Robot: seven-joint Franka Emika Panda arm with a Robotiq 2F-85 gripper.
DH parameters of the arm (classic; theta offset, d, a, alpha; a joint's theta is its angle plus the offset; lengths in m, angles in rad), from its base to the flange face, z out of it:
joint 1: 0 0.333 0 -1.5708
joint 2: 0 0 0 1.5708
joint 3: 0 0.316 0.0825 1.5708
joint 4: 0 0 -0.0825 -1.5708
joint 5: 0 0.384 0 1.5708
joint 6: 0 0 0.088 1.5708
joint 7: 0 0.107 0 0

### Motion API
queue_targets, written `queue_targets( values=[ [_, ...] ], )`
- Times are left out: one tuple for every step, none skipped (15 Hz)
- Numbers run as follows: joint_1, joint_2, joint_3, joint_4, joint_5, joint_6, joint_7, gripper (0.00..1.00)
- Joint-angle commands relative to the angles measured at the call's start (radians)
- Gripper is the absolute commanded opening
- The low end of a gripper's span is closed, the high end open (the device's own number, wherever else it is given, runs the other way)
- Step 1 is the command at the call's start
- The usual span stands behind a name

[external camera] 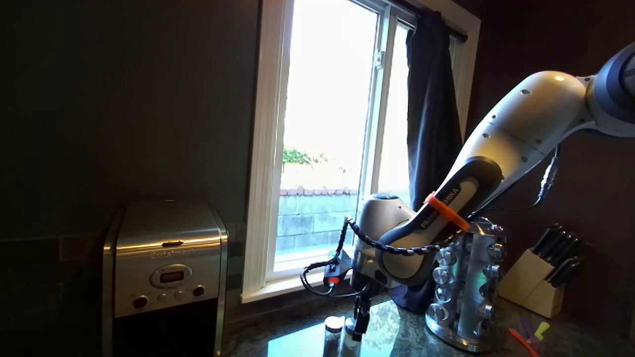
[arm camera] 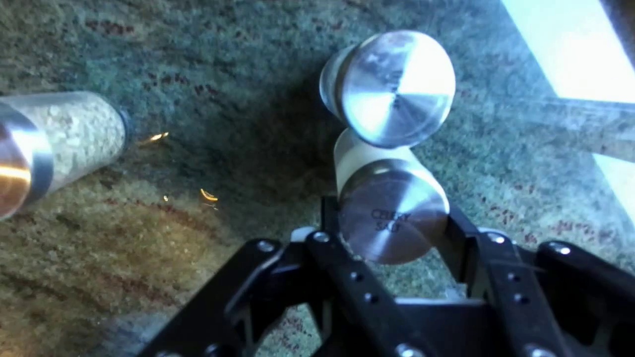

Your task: Use the salt container to push the black pepper containers closer to the window and put the salt container in the seasoning rack

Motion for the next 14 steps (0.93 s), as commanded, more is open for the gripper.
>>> queue_targets(
  values=[
    [0.054, 0.091, -0.027, 0.113, -0.015, 0.000, 0.019, 0.25],
    [0.064, 0.110, -0.029, 0.140, -0.009, -0.003, 0.011, 0.25],
    [0.075, 0.128, -0.032, 0.166, -0.004, -0.007, 0.005, 0.25],
    [0.085, 0.143, -0.034, 0.190, -0.001, -0.012, -0.002, 0.25],
    [0.095, 0.155, -0.037, 0.209, 0.000, -0.015, -0.005, 0.25],
    [0.105, 0.167, -0.041, 0.227, 0.001, -0.018, -0.008, 0.25],
    [0.113, 0.172, -0.048, 0.238, 0.000, -0.027, -0.009, 0.25],
    [0.120, 0.174, -0.054, 0.244, 0.000, -0.037, -0.011, 0.25],
    [0.122, 0.167, -0.057, 0.240, 0.003, -0.056, -0.022, 0.25],
    [0.128, 0.152, -0.068, 0.230, -0.008, -0.088, -0.019, 0.25],
    [0.133, 0.138, -0.078, 0.222, -0.021, -0.126, -0.012, 0.25],
    [0.127, 0.124, -0.076, 0.211, -0.012, -0.156, -0.022, 0.25],
    [0.127, 0.097, -0.085, 0.189, -0.024, -0.190, -0.012, 0.25],
    [0.116, 0.076, -0.078, 0.172, -0.012, -0.224, -0.029, 0.25]
  ],
)
